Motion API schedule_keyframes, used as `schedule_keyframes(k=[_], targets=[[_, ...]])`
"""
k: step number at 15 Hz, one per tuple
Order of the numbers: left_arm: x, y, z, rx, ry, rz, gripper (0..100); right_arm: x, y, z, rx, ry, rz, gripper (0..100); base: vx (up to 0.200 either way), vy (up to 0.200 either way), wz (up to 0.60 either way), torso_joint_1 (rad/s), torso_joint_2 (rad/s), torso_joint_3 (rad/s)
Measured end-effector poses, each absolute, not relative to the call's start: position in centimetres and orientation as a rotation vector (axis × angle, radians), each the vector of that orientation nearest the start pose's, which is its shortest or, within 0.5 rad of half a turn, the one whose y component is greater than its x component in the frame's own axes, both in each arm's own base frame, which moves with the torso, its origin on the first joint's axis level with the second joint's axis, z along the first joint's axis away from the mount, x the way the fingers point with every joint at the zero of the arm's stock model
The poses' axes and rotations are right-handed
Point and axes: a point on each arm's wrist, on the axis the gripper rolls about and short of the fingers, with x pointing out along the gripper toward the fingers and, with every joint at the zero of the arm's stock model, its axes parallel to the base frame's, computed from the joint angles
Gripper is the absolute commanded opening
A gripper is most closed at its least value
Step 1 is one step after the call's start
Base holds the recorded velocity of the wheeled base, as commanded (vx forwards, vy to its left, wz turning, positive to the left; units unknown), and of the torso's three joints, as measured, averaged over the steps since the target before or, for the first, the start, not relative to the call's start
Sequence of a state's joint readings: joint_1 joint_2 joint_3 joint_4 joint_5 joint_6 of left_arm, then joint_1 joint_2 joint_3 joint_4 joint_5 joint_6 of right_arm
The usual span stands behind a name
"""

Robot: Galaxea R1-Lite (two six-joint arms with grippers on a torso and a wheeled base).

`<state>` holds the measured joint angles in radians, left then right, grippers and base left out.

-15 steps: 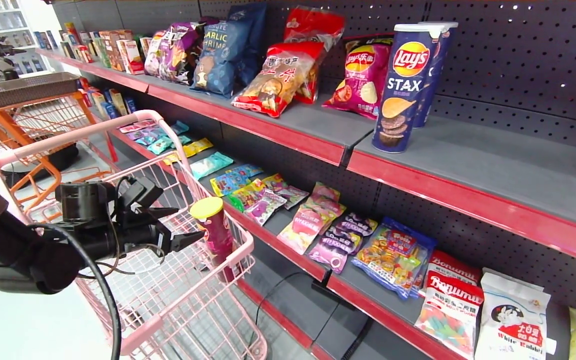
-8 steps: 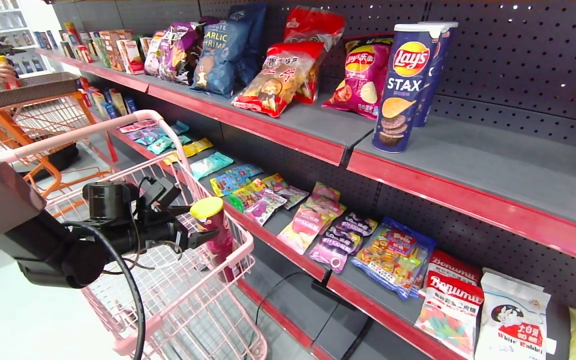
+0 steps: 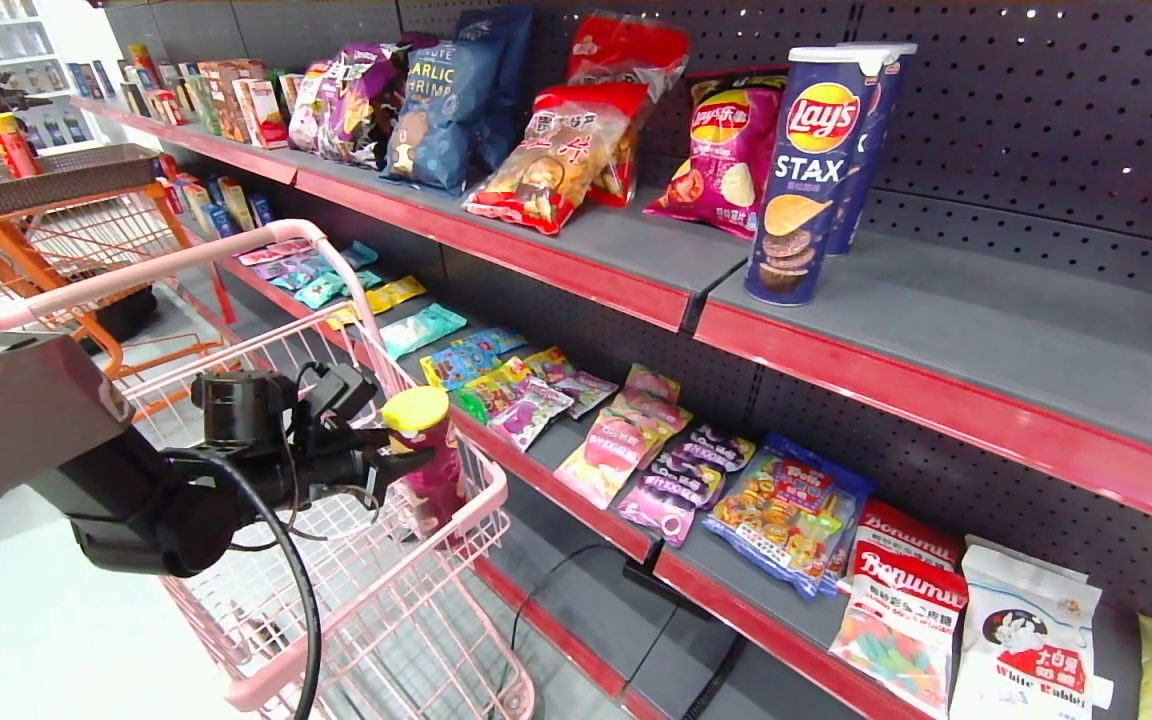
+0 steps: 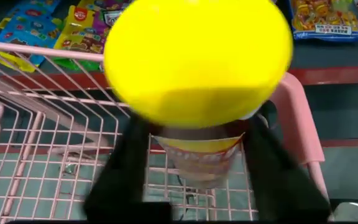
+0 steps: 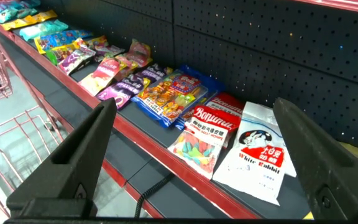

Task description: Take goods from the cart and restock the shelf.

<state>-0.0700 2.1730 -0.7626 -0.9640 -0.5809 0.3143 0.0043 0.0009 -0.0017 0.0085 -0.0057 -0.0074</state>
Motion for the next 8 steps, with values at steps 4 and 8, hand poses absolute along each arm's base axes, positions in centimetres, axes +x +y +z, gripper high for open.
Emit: schedule_keyframes(k=[4, 8], targets=[[35.1, -3.5, 4.5, 0.156, 0.357, -0.693, 0, -2.3, 0.0, 7.5, -0.007, 0.007, -0.002, 100, 0.000, 0.000, 0.00, 0.000, 0.00, 0.000], [33.3, -2.8, 8.2, 0.051, 0.333, -0.631, 0, -2.3, 0.0, 7.5, -0.006, 0.007, -0.002, 100, 0.000, 0.000, 0.00, 0.000, 0.00, 0.000]])
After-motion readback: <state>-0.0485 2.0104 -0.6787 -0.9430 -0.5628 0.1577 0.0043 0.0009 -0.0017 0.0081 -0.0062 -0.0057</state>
